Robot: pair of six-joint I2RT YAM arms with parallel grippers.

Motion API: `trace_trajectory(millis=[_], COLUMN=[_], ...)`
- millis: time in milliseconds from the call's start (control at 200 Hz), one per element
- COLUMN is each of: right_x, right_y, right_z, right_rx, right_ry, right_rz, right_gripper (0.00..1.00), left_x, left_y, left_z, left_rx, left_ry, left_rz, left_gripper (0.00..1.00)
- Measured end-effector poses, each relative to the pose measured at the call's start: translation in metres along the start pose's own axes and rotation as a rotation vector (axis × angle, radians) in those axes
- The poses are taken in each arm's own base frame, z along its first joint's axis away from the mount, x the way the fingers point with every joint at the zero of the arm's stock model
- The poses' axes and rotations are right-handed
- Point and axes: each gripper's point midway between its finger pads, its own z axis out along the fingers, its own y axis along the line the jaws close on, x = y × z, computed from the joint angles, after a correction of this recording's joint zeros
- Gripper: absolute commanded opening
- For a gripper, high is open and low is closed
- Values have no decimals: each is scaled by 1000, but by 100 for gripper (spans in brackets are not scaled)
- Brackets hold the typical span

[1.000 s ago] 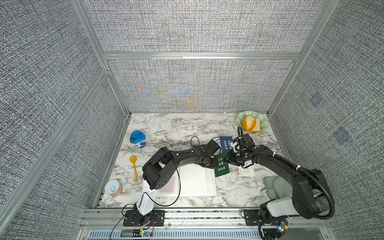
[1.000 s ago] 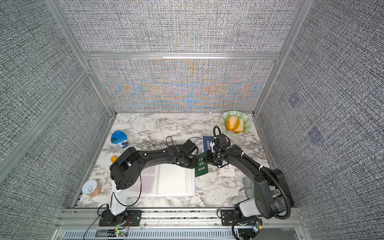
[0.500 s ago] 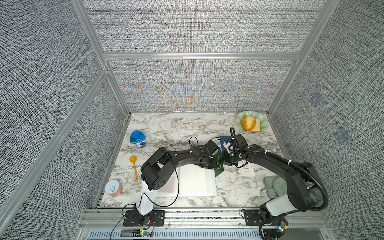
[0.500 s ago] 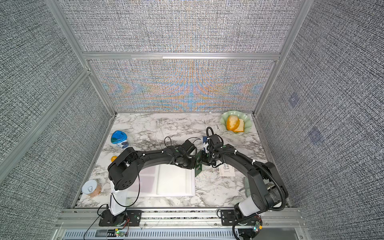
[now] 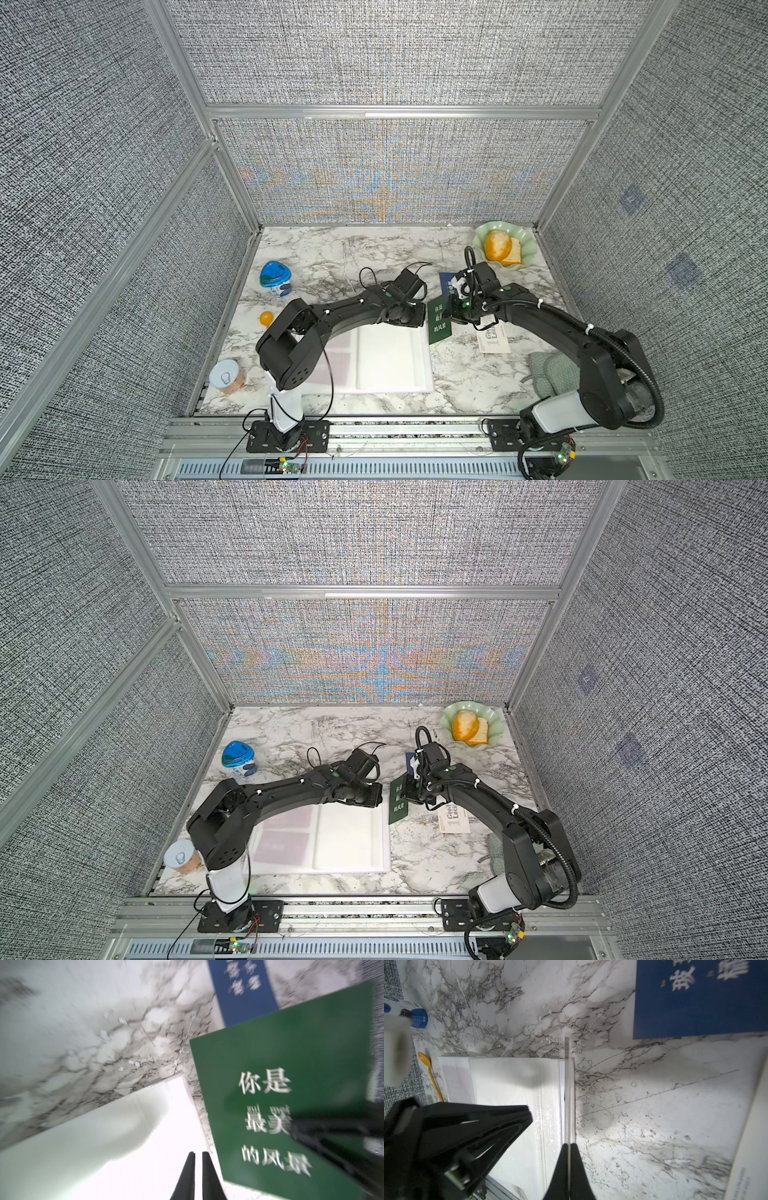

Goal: Place the photos into the photo albums
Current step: Pick up the photo at the center of the board.

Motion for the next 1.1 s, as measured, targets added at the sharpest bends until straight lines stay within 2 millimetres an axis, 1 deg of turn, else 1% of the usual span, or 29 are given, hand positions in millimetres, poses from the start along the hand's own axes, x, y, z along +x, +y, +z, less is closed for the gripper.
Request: trace_trajectory(millis=[90,225,280,310,340,380,460,610,705,785,921,1101], right_x=[-7,-11,-9,-6,-4,1,9,16,19,26,31,37], right_y=[3,11,16,20,23,29,38,60,74,81,91,95], right_z=[-12,-23,-24,-24,-24,-23,-22,-24,-27,-26,-28,-26], right_rx=[-8,-54,-87,-111,-135,-176,-250,-405,-499,-549,-607,-655], right_ry=[-30,-37,-22,-10,-1,18,53,81,87,112,128,141], right_rz=[-16,-68,-94,-109,-124,-140,-158,-177,-187,-187,-200,-192], right_gripper=[0,0,0,0,0,0,0,0,0,0,0,0], left_x=[-10,-20,-22,-23,-23,-24,-24,-16,-11,-6,-4,-5], left_y=[4,27,38,43,47,53,61,59,61,60,46,21], left_z=[-18,-44,-54,-60,-65,-72,-83,-93,-93,-92,-95,-102], left_rx=[27,18,15,17,22,27,41,123,192,258,413,590], left_ry=[-49,-119,-143,-156,-167,-180,-204,-208,-204,-193,-187,-163], left_rz=[5,-10,-20,-22,-22,-29,-29,-4,-10,-24,-27,4], left_gripper=[21,30,37,46,53,57,62,64,64,64,64,59])
